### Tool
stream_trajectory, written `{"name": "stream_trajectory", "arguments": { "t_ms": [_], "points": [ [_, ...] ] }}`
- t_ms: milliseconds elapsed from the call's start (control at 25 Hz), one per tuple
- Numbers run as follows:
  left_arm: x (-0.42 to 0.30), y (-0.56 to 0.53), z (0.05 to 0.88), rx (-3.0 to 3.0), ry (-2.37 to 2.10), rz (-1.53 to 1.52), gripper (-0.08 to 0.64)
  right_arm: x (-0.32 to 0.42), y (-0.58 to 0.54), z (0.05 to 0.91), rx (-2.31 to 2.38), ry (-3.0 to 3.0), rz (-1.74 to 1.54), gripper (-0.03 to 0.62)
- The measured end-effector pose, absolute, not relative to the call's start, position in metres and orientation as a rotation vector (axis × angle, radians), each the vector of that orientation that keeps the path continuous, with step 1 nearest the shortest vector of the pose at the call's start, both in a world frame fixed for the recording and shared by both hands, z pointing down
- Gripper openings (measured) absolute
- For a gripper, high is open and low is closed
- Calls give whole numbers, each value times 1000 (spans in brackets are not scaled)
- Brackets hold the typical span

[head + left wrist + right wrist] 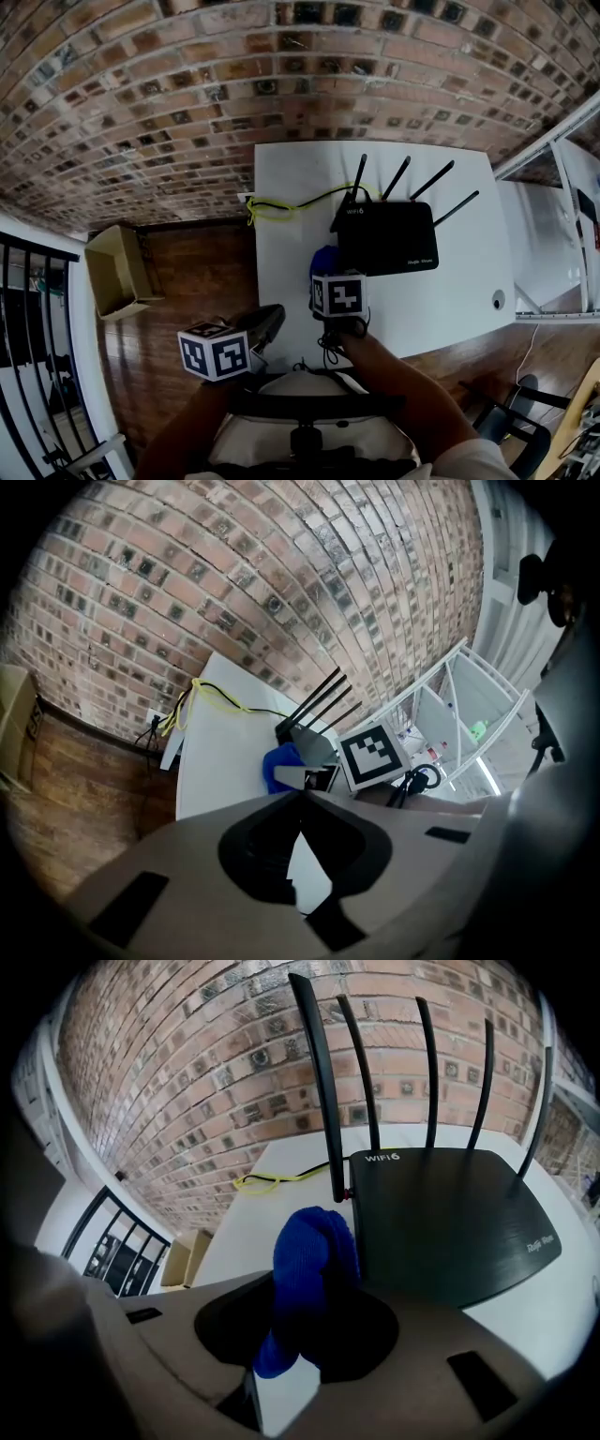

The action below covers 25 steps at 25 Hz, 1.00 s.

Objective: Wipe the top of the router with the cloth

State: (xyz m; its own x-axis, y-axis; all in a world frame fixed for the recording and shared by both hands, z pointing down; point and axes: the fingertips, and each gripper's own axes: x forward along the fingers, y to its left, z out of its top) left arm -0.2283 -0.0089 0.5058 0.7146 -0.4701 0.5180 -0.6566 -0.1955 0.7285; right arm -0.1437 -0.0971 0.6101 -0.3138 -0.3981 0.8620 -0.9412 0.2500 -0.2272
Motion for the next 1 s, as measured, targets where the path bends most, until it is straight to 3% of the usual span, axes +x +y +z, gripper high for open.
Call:
{"name": "stream_trajectory", "arguments": {
  "t_ms": [280, 1000],
  "points": [
    [-233, -16, 512, 1831, -881, 210, 28, -152, -124, 614, 1322, -1751, 1210, 135],
    [-243, -15, 511, 1824, -891, 200, 28, -178, -155, 596, 1226, -2029, 1114, 135]
  ]
}}
